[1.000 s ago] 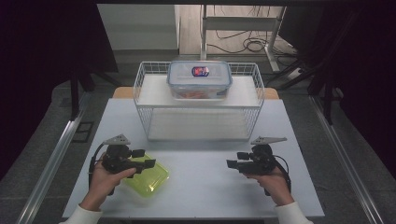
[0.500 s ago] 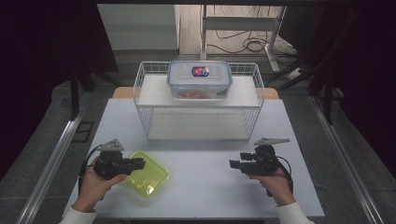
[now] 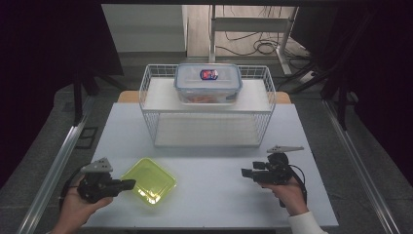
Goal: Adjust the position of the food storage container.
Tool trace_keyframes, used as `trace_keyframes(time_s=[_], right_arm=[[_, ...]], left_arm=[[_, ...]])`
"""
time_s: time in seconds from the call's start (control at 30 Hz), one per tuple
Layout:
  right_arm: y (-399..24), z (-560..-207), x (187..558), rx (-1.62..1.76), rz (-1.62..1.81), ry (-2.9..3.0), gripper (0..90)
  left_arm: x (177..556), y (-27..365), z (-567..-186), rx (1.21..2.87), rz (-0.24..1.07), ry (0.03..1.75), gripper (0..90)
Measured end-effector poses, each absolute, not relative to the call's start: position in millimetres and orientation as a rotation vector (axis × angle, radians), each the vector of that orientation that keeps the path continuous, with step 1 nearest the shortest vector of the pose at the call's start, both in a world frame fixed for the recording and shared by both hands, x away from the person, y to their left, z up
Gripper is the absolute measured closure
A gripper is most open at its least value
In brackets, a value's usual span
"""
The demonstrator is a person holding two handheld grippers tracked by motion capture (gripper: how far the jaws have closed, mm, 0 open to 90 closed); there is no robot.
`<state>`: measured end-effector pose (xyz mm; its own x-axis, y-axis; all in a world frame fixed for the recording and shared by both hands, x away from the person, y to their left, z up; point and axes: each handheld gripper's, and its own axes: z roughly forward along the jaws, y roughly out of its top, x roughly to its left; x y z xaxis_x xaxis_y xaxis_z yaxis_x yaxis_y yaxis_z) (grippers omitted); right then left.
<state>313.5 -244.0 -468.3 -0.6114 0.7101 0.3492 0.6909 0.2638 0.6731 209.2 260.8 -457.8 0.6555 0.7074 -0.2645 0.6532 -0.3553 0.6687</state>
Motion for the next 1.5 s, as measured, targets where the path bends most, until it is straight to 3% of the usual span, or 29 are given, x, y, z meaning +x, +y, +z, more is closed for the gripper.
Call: trace_keyframes(time_s=[0.17, 0.4, 1.17, 1.33, 1.5], right_arm=[[-243.3, -468.8, 313.9, 1.367, 1.299, 2.481, 31.6], [-244.0, -468.3, 314.1, 1.377, 1.306, 2.475, 31.2], [-250.8, -467.0, 314.9, 1.392, 1.315, 2.460, 31.2], [-250.9, -467.2, 314.6, 1.388, 1.313, 2.459, 31.2], [-252.0, -466.8, 314.6, 1.388, 1.314, 2.454, 31.2]], left_arm=[[190.1, 266.9, -471.8, 2.145, 0.050, 1.063, 90.0], [192.8, 238.1, -504.0, 2.239, 0.002, 1.041, 90.0], [230.6, 181.8, -516.5, 2.219, -0.003, 1.084, 90.0], [221.1, 187.2, -507.9, 2.184, -0.012, 1.058, 90.0], [209.6, 217.9, -489.9, 2.099, 0.047, 1.088, 90.0]])
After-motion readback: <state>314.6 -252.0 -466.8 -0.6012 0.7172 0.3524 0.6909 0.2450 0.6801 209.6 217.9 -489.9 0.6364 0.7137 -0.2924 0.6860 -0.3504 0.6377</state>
